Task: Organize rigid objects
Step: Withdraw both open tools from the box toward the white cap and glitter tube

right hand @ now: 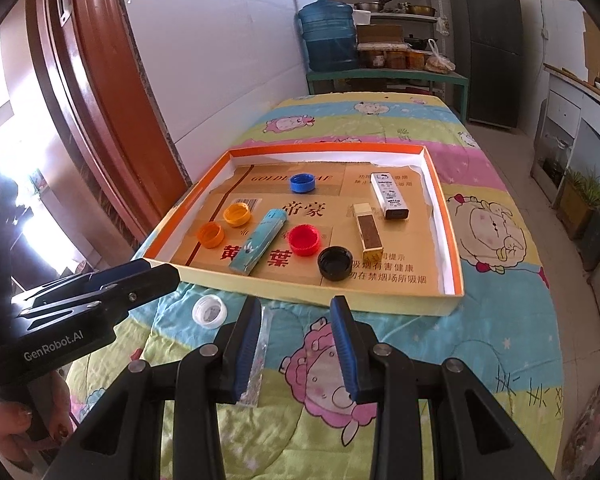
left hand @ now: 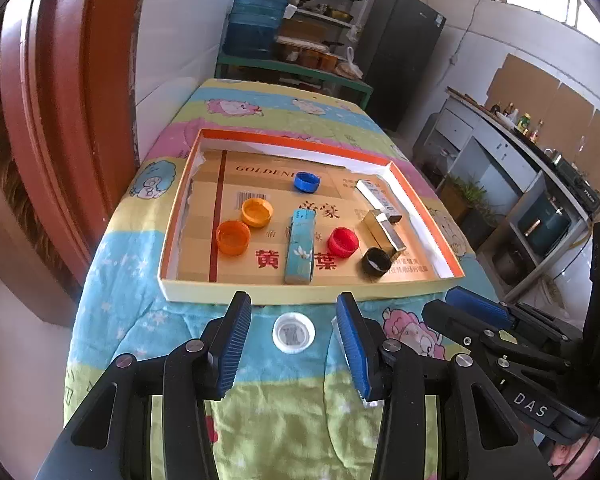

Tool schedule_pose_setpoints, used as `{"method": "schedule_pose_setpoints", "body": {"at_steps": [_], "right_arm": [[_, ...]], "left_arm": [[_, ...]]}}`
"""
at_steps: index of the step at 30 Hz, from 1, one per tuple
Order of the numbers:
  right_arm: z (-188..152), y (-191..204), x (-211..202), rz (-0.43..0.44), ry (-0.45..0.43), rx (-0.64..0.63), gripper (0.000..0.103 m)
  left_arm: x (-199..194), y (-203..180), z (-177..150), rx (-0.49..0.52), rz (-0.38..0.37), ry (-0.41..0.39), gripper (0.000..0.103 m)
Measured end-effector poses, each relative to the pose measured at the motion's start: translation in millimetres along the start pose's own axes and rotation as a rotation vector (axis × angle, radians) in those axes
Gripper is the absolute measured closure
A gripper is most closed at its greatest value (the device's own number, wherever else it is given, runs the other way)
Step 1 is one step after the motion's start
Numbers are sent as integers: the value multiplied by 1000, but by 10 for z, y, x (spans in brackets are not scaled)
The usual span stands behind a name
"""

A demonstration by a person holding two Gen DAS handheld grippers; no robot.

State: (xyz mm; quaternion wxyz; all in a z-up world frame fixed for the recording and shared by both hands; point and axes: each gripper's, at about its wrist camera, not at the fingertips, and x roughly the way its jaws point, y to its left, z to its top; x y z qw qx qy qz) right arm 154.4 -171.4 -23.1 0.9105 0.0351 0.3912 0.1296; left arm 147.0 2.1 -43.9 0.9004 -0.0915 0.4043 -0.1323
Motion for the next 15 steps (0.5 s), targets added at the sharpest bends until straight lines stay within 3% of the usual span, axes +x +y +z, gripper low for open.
{"method": "schedule_pose_setpoints", "body": {"at_steps": [15], "right_arm": [[-295, 164, -18, -12, 37, 3, 67]], "left_arm": [[-85, 247, -289, -48, 16, 23, 57]]}}
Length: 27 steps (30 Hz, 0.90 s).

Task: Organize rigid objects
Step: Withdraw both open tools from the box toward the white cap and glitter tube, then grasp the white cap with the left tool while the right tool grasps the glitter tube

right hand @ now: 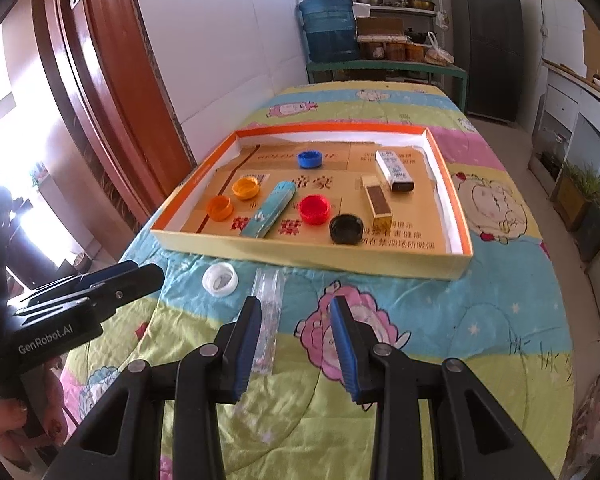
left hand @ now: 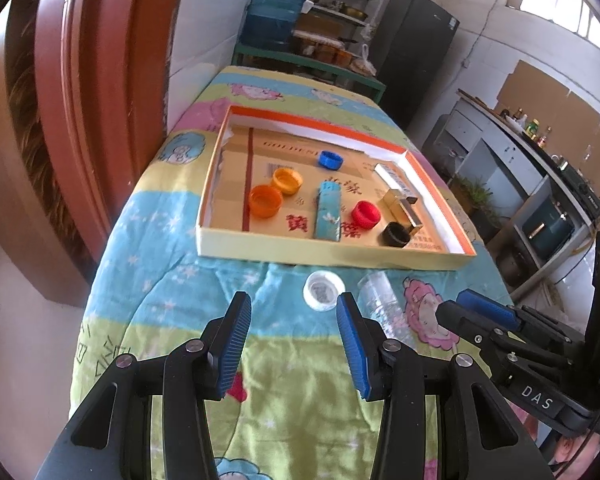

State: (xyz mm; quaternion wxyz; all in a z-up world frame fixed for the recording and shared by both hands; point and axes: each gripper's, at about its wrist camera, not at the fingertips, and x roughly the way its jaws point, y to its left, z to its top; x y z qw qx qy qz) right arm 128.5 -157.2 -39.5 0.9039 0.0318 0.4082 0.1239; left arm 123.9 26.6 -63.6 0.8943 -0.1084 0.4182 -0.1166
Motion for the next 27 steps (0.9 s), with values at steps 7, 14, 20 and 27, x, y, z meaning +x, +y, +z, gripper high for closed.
{"method": "schedule_pose_setpoints", "body": {"at_steps": [7, 14, 20, 27], "right_arm": [[-38, 129, 115, 15, 22, -16, 67], [-48, 291, 342, -11, 40, -51, 67], [-51, 344, 446, -37, 50, -76, 72], [-45, 250, 396, -32, 38, -66, 82]], "left_arm": [[52, 54, -52, -4, -3, 12, 57], [120, 58, -59, 13, -9, 28, 57], [218, 1, -45, 42, -14, 50, 57], [409, -150, -9, 90, -17, 83, 57]]}}
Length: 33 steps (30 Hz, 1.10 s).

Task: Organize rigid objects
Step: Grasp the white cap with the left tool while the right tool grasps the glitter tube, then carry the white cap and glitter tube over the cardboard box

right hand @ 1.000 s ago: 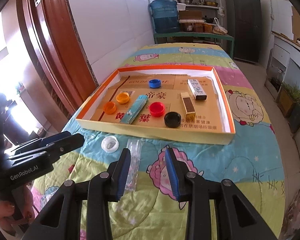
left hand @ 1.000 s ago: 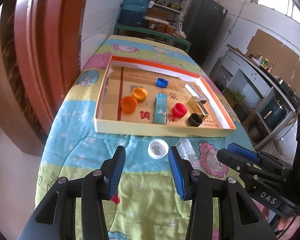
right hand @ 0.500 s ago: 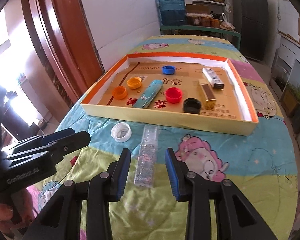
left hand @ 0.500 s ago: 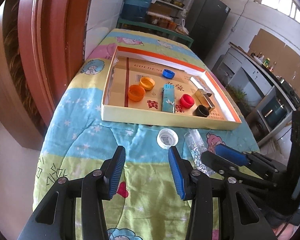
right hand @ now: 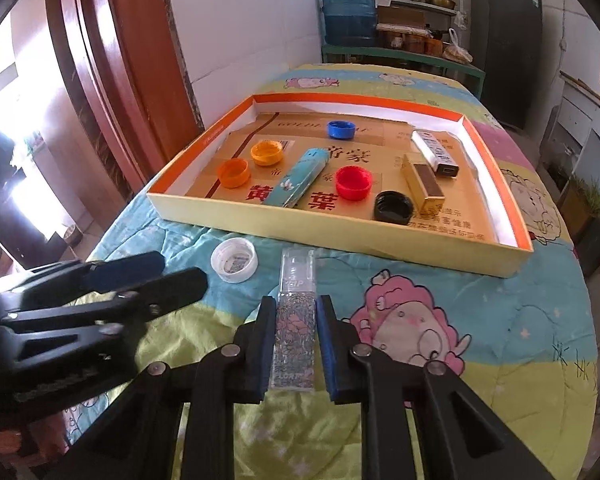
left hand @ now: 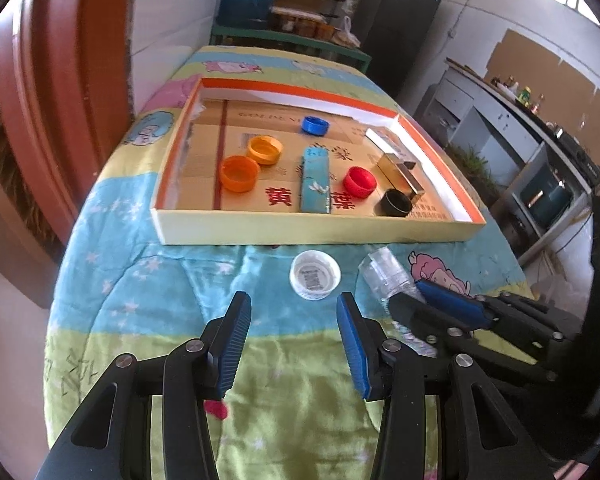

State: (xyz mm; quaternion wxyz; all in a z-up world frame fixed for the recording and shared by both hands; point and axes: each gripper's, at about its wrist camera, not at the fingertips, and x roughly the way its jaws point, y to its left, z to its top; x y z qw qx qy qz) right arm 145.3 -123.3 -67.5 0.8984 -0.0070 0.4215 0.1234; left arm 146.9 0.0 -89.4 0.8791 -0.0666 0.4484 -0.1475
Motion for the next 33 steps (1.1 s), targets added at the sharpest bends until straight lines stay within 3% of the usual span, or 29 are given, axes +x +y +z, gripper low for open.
{"method": "schedule_pose_setpoints", "body": {"at_steps": [6, 12, 13, 14, 20, 33], "right_arm": [[1, -175, -130, -1, -24, 38, 82], [-26, -286, -142, 0, -24, 64, 82], [-30, -302, -139, 0, -23, 69, 82], [-36, -324, -134, -2, -22, 75, 82], [-56, -371, -109, 3, -16, 94, 82], [-45, -335, -187, 8, -32, 84, 82]], "left_arm": [[196, -115, 49, 40, 16, 31, 57], [278, -198, 97, 70, 65, 4, 58], [274, -207, 93, 76, 73, -2, 62], [273, -223, 79, 87, 90, -8, 73], [223, -217, 48, 97, 122, -29, 72], [24, -207, 47, 78, 117, -62, 72]]}}
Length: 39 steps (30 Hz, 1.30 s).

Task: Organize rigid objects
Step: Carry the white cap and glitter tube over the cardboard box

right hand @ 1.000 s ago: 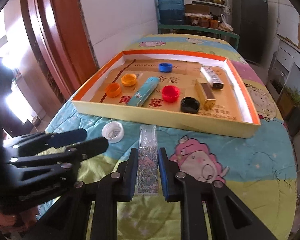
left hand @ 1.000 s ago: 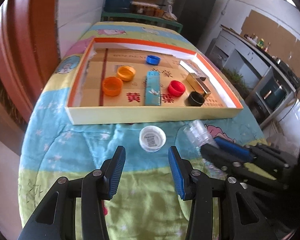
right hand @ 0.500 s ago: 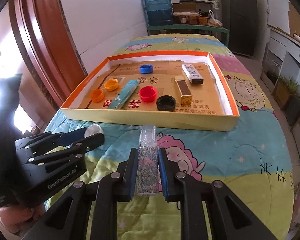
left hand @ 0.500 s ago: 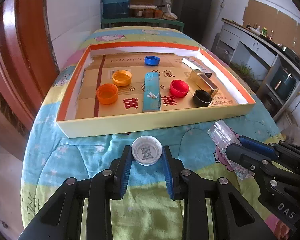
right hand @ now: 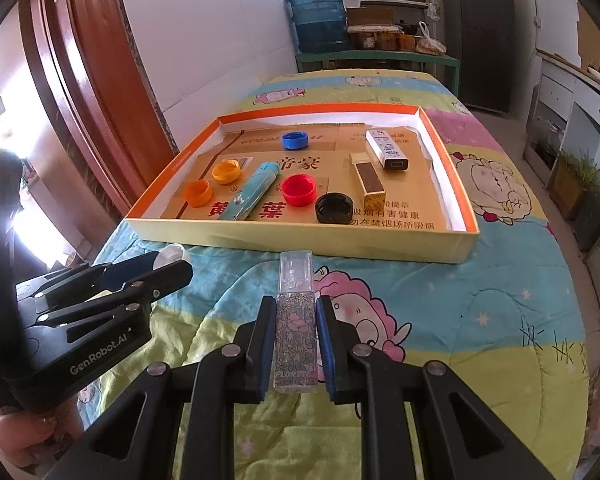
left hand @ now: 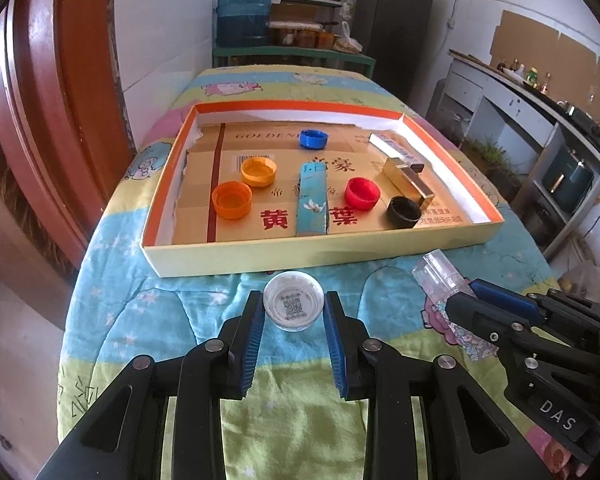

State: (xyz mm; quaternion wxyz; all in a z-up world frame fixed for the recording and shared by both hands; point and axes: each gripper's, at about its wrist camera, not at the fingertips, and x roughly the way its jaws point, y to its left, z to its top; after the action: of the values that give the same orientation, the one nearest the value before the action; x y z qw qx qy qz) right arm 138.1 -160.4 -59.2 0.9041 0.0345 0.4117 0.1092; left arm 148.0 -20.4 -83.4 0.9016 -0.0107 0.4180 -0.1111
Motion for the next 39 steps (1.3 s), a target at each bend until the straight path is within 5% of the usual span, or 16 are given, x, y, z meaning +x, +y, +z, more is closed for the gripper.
{"method": "schedule_pose_setpoints", "body": {"at_steps": [21, 39], "right_arm": [[323, 61, -234, -2, -79, -44, 82], [767, 20, -138, -7, -130, -69, 82]], "left_arm": [[-344, 36, 330, -13, -19, -97, 72], [-231, 58, 819, 6, 0, -123, 72]]}}
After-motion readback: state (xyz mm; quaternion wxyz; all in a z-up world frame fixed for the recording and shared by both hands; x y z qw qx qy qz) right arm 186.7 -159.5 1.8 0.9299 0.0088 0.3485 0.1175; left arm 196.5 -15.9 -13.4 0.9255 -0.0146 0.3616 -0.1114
